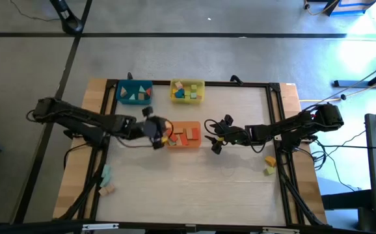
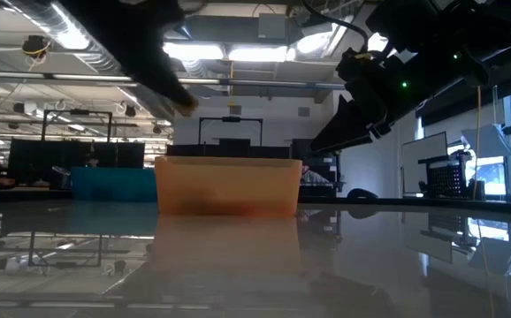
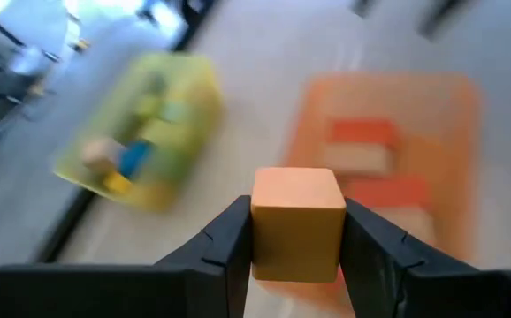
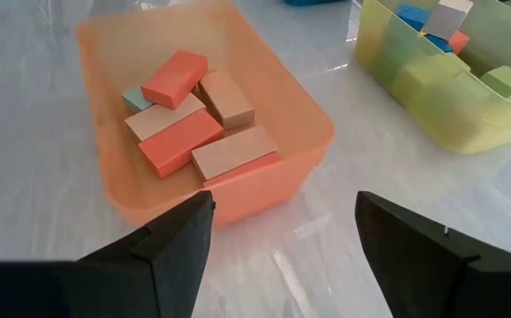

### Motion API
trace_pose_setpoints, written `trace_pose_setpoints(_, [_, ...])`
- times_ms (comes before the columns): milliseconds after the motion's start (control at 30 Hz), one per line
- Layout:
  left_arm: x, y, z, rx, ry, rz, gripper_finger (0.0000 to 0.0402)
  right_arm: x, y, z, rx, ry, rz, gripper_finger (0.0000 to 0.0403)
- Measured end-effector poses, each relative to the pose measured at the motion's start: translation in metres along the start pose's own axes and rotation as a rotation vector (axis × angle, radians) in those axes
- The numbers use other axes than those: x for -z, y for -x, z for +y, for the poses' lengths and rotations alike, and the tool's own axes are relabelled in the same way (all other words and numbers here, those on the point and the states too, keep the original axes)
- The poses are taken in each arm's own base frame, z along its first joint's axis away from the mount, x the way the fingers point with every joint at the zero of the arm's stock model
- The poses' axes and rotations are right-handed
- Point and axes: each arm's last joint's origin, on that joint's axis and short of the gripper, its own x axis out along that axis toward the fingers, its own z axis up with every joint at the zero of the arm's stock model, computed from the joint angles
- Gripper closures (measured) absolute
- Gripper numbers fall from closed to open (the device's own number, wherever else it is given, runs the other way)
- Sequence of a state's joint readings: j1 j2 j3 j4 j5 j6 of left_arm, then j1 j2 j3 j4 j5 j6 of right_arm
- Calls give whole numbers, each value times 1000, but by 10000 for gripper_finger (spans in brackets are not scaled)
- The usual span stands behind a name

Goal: Sort blocks by size
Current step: Put the yellow square block into the yellow bin

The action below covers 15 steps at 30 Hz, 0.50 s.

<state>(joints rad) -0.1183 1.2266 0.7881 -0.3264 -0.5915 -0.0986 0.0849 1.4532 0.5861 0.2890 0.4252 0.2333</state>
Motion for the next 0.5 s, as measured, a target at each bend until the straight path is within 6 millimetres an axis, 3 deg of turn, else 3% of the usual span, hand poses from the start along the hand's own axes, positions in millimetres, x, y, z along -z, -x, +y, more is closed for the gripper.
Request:
trace_pose_setpoints(200, [2,-38,44,-170,143,-109,275,0,0,0,0,-22,0,127])
trace_pose_setpoints(500, [7,-100,100,-231,244,-167,274,-1,0,0,-3,-29,-13,127])
